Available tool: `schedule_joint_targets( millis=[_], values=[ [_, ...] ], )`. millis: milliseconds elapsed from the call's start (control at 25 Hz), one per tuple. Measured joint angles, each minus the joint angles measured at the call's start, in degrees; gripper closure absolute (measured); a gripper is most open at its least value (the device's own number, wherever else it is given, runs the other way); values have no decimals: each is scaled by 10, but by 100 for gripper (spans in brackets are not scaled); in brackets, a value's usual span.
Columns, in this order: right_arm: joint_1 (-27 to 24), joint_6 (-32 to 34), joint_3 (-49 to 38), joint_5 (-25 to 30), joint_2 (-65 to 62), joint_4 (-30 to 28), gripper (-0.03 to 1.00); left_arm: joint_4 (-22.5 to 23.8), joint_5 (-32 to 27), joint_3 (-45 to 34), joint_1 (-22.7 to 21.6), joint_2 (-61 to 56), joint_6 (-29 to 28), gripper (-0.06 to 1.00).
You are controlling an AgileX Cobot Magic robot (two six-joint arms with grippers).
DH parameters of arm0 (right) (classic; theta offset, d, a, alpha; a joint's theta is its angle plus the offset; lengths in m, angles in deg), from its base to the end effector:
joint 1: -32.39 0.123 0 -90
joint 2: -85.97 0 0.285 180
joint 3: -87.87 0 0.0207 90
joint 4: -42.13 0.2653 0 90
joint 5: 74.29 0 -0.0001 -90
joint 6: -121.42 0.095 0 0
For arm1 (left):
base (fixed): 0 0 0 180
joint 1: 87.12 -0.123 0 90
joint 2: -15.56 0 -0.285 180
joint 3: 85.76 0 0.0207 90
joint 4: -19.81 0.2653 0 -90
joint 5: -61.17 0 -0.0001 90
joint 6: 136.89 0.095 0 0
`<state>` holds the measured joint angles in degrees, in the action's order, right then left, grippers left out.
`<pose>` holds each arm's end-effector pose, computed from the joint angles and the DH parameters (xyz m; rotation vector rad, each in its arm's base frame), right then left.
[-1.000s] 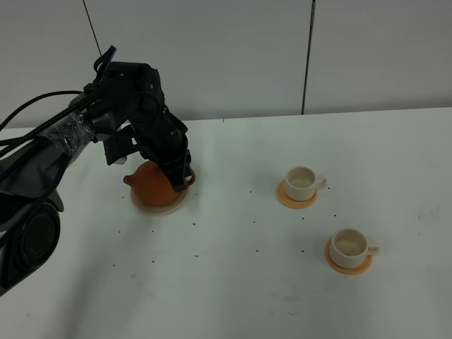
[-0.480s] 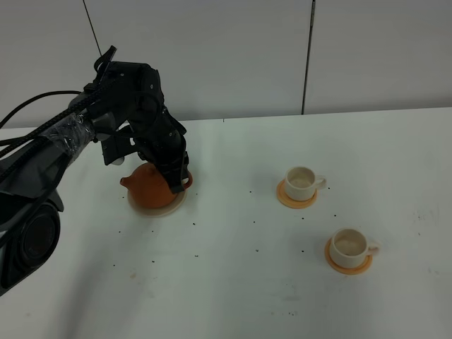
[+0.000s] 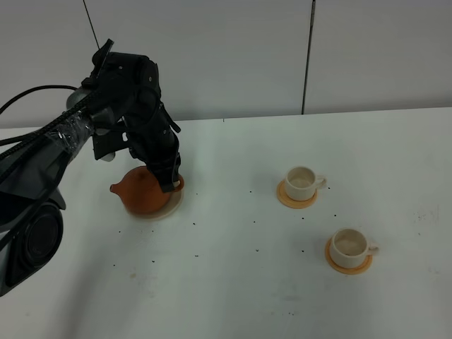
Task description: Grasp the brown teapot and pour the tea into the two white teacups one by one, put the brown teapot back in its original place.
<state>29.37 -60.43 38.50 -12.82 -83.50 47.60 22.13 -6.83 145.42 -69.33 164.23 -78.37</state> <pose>0.0202 0.0069 0.2768 0.0200 2.1148 0.0653 0.5085 -0.1594 0.1652 -2.3478 1.8644 -0.3372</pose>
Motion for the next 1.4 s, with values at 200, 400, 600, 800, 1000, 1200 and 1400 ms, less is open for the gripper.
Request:
schedule_joint_targets(
  millis=[200, 400, 600, 800, 1000, 1200, 1400],
  values=[
    [0, 0, 0, 0, 0, 0, 73, 7, 0, 11, 0, 1, 0, 77],
    [0, 0, 0, 0, 0, 0, 73, 12, 0, 16, 0, 1, 2, 77],
    [0, 1, 0, 0, 0, 0, 73, 12, 0, 16, 0, -13, 41, 77],
    [0, 1, 0, 0, 0, 0, 73, 12, -1, 16, 0, -51, 110, 77],
    [0, 0, 0, 0, 0, 0, 73, 13, -1, 16, 0, -85, 187, 77],
    [0, 0, 0, 0, 0, 0, 73, 14, -1, 16, 9, -107, 230, 77],
    [0, 0, 0, 0, 0, 0, 73, 2, -1, 16, 23, -127, 257, 77]
  ],
)
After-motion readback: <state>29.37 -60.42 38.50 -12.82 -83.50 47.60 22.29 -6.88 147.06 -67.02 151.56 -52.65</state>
